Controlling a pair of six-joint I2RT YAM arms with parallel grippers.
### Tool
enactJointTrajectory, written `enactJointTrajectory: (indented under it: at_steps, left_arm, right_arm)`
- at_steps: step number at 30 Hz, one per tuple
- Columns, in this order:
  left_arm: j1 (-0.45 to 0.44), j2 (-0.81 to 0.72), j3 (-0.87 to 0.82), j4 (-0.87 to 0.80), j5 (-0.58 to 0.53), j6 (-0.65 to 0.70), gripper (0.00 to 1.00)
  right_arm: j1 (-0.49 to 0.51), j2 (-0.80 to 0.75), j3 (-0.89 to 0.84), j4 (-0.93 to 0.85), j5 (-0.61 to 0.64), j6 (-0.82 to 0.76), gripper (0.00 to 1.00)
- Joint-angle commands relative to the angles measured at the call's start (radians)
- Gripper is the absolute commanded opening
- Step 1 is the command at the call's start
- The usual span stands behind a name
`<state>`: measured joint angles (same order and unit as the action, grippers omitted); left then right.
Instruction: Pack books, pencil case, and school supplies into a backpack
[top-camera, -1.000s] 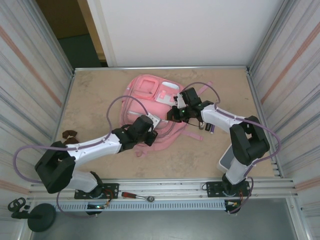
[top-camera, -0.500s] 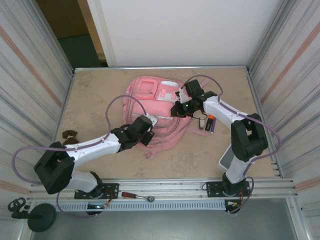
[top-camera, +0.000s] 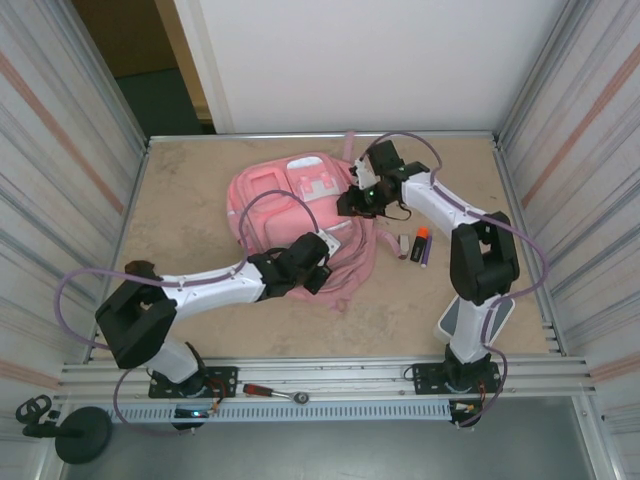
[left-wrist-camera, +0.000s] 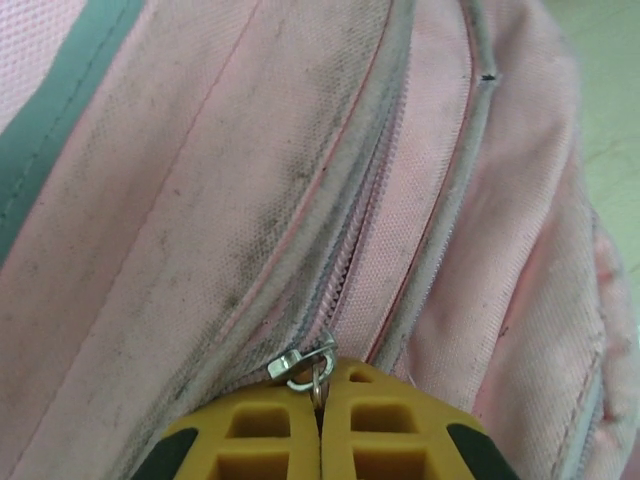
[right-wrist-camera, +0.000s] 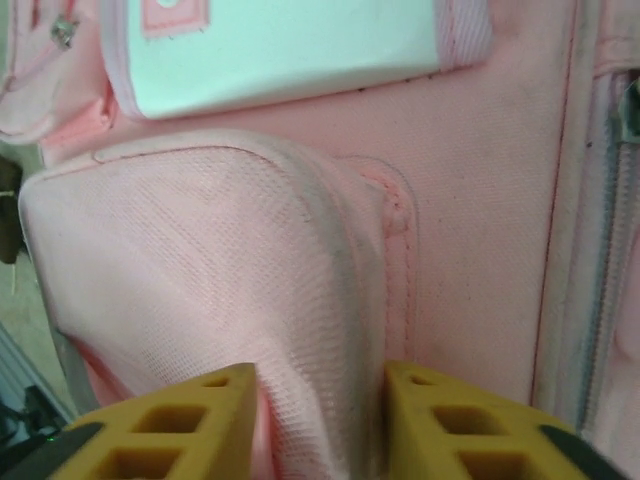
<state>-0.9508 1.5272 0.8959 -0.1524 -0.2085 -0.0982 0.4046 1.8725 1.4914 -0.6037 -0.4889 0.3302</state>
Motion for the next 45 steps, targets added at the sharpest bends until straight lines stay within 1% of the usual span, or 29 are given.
enactJointTrajectory:
  at_steps: [1, 5, 6, 7, 9, 13, 15, 17, 18, 20, 21, 22, 28, 30, 32, 35, 41, 45]
  left_arm:
    - [-0.020, 0.010, 0.030, 0.024, 0.084, -0.006, 0.00]
    - [-0.020, 0.010, 0.030, 0.033, 0.086, -0.005, 0.00]
    - [-0.020, 0.009, 0.029, 0.036, 0.085, -0.004, 0.00]
    - [-0.019, 0.010, 0.029, 0.040, 0.088, -0.002, 0.00]
    - [-0.019, 0.013, 0.031, 0.042, 0.092, -0.002, 0.00]
    - [-0.019, 0.019, 0.030, 0.045, 0.093, -0.009, 0.00]
    - [-0.019, 0.016, 0.028, 0.045, 0.092, -0.013, 0.00]
    - [-0.020, 0.012, 0.025, 0.044, 0.088, -0.016, 0.00]
    - [-0.020, 0.009, 0.023, 0.041, 0.086, -0.016, 0.00]
    - [-0.020, -0.001, 0.018, 0.030, 0.074, -0.017, 0.00]
    - [-0.020, -0.009, 0.012, 0.027, 0.061, -0.015, 0.00]
    - [-0.020, -0.016, 0.005, 0.025, 0.050, -0.015, 0.00]
    - [-0.018, -0.061, -0.036, -0.019, -0.023, -0.008, 0.00]
    - [-0.014, -0.075, -0.050, -0.044, -0.058, -0.006, 0.00]
    - [-0.004, -0.090, -0.064, -0.069, -0.093, -0.009, 0.00]
    - [0.022, -0.123, -0.092, -0.098, -0.115, -0.015, 0.00]
    - [0.064, -0.200, -0.134, -0.119, -0.098, -0.018, 0.00]
    - [0.096, -0.239, -0.160, -0.134, -0.080, -0.014, 0.00]
  right_arm:
    - [-0.008, -0.171, -0.156, 0.069, 0.045, 0.037, 0.44]
    - [-0.007, -0.323, -0.388, 0.163, 0.096, 0.120, 0.55]
    - [-0.006, -0.346, -0.435, 0.193, 0.092, 0.140, 0.58]
    - [-0.004, -0.370, -0.476, 0.219, 0.086, 0.157, 0.65]
    - [0.000, -0.401, -0.542, 0.254, 0.103, 0.187, 0.70]
    - [0.008, -0.407, -0.617, 0.310, 0.118, 0.229, 0.71]
    - [0.011, -0.388, -0.643, 0.356, 0.118, 0.252, 0.70]
    - [0.013, -0.363, -0.663, 0.414, 0.080, 0.276, 0.66]
    - [0.014, -0.355, -0.672, 0.437, 0.075, 0.284, 0.62]
    - [0.012, -0.347, -0.677, 0.456, 0.078, 0.290, 0.47]
    - [0.009, -0.349, -0.678, 0.458, 0.080, 0.288, 0.36]
    - [0.005, -0.351, -0.679, 0.459, 0.085, 0.284, 0.28]
    - [-0.052, -0.369, -0.665, 0.390, 0.123, 0.231, 0.03]
    - [-0.065, -0.378, -0.657, 0.371, 0.131, 0.211, 0.00]
    - [-0.075, -0.379, -0.638, 0.344, 0.130, 0.190, 0.00]
    - [-0.086, -0.379, -0.605, 0.306, 0.134, 0.155, 0.00]
    - [-0.104, -0.368, -0.549, 0.250, 0.151, 0.108, 0.00]
    - [-0.120, -0.363, -0.523, 0.235, 0.137, 0.095, 0.00]
